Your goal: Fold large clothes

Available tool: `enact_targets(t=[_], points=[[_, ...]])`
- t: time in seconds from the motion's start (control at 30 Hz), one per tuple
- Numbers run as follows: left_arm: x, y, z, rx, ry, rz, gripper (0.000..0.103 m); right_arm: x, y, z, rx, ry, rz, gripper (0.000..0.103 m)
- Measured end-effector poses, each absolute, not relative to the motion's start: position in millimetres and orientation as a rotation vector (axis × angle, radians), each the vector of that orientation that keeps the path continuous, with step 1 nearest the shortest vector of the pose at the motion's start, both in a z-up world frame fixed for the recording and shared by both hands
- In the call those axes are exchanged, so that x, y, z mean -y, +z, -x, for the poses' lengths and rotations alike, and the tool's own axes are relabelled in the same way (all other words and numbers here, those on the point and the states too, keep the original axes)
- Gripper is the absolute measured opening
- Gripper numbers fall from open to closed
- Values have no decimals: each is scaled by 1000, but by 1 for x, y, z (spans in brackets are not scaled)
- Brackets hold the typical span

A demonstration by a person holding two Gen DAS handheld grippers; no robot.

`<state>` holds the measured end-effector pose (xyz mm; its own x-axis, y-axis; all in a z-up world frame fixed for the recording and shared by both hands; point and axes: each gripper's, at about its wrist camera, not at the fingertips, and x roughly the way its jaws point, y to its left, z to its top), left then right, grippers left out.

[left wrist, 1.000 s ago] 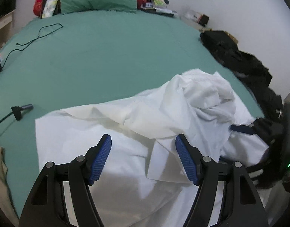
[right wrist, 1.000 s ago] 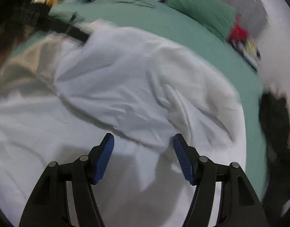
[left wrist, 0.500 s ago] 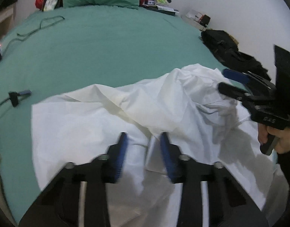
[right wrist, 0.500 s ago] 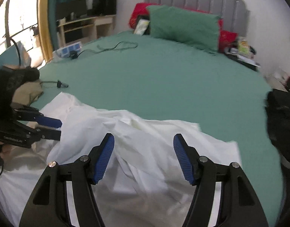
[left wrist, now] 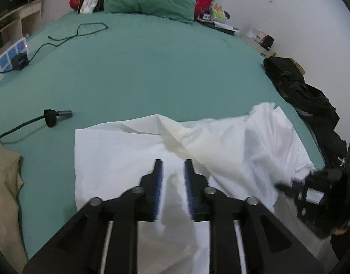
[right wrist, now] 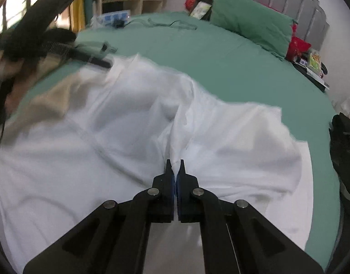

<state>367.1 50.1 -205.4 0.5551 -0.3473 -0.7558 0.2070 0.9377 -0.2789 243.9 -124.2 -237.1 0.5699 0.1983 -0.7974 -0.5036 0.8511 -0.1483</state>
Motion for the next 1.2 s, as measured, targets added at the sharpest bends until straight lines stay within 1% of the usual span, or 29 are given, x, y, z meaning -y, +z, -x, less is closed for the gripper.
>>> enact_targets(t=[0.03, 0.07, 0.1, 0.13, 0.17, 0.23, 0.27, 0.3, 0.4, 0.47, 0.57, 0.63, 0.67, 0.83, 0.97, 1.1, 1.2], points=[[-48, -205, -365, -927, -340, 176, 39, 126, -242, -235, -882, 420, 384, 3], [-48, -206, -364, -929, -348, 183, 48, 129, -244, -230, -890, 420, 376, 3], [-48, -207, -360, -936, -364, 199, 52, 131, -247, -225, -898, 423, 363, 4], [-46, -208, -356, -939, -372, 210, 53, 134, -250, -221, -898, 420, 346, 4], [-45, -208, -353, -937, -376, 214, 53, 136, -249, -220, -895, 411, 338, 8], [-36, -207, -342, -930, -397, 237, 53, 141, -242, -219, -893, 399, 312, 26], [-33, -206, -339, -930, -408, 262, 57, 145, -236, -219, -884, 406, 280, 46], [-28, -206, -334, -928, -420, 286, 60, 149, -226, -218, -850, 415, 237, 63], [-11, -205, -327, -911, -423, 246, 60, 167, -203, -217, -729, 408, 125, 79], [3, -214, -327, -932, -418, 169, 60, 177, -203, -225, -719, 396, 39, 85], [7, -245, -333, -1055, -381, 157, 61, 184, -225, -246, -785, 434, -49, 85], [1, -244, -326, -1032, -379, 187, 61, 180, -246, -260, -913, 441, -59, 86], [-2, -240, -323, -1030, -373, 190, 61, 179, -247, -259, -923, 436, -51, 85], [-33, -204, -290, -932, -299, 228, 61, 186, -216, -224, -877, 408, 23, 85], [-59, -187, -257, -933, -230, 225, 61, 211, -194, -186, -836, 363, 101, 85], [-88, -188, -213, -944, -155, 221, 61, 259, -184, -148, -830, 276, 166, 85], [-114, -194, -183, -952, -114, 278, 61, 307, -187, -129, -875, 177, 130, 85]])
